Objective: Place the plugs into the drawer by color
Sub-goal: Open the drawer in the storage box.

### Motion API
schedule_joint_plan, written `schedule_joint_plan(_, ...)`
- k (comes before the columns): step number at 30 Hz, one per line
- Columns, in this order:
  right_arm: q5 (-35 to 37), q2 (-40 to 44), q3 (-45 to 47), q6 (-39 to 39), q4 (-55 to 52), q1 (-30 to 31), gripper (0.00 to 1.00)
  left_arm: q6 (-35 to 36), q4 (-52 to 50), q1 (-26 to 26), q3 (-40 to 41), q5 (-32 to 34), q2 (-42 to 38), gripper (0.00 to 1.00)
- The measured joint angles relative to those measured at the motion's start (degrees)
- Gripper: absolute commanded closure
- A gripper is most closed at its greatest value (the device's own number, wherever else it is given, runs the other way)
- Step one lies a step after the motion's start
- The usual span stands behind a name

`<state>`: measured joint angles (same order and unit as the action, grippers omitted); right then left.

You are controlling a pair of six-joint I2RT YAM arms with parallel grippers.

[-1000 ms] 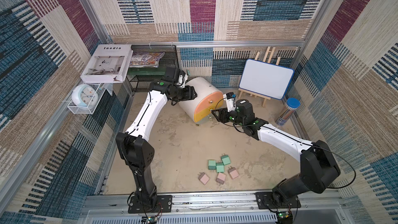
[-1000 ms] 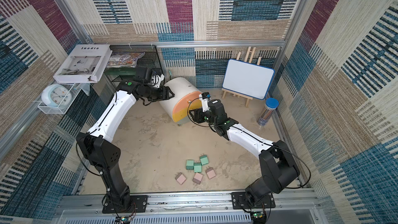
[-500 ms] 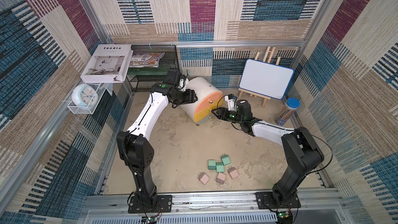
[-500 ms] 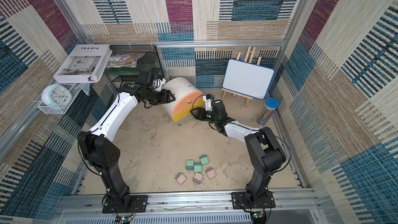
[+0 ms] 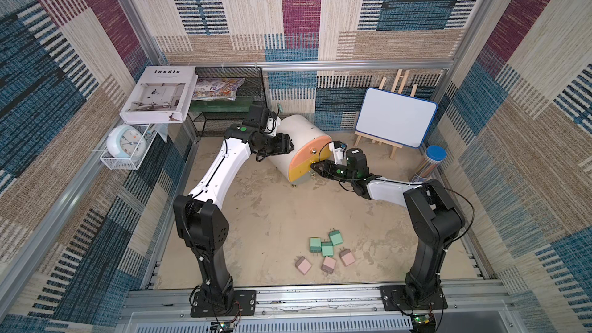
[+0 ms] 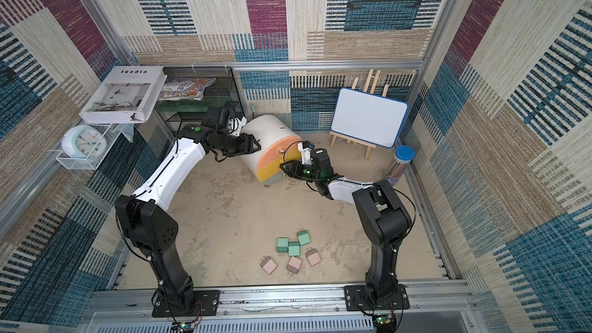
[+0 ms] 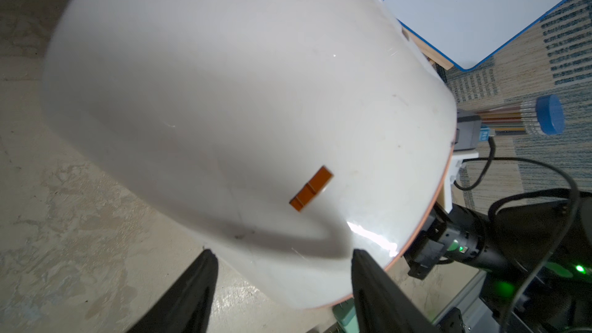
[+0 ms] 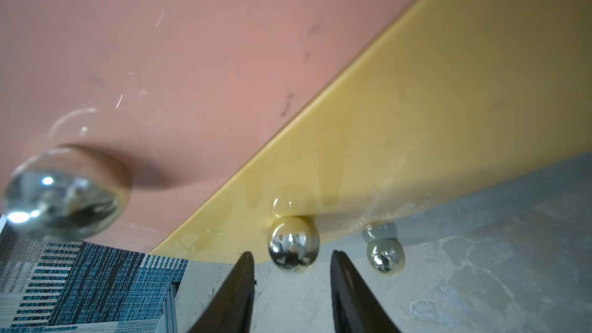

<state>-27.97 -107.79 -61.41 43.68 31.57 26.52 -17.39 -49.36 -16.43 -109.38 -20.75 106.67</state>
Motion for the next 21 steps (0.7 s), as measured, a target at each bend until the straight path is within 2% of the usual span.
schedule_joint_plan(21,-2.5,-2.1,-2.0,0.9,1.3,-0.8,0.85,0.0,0.1,0.0,0.1,0.0,0.1,0.3)
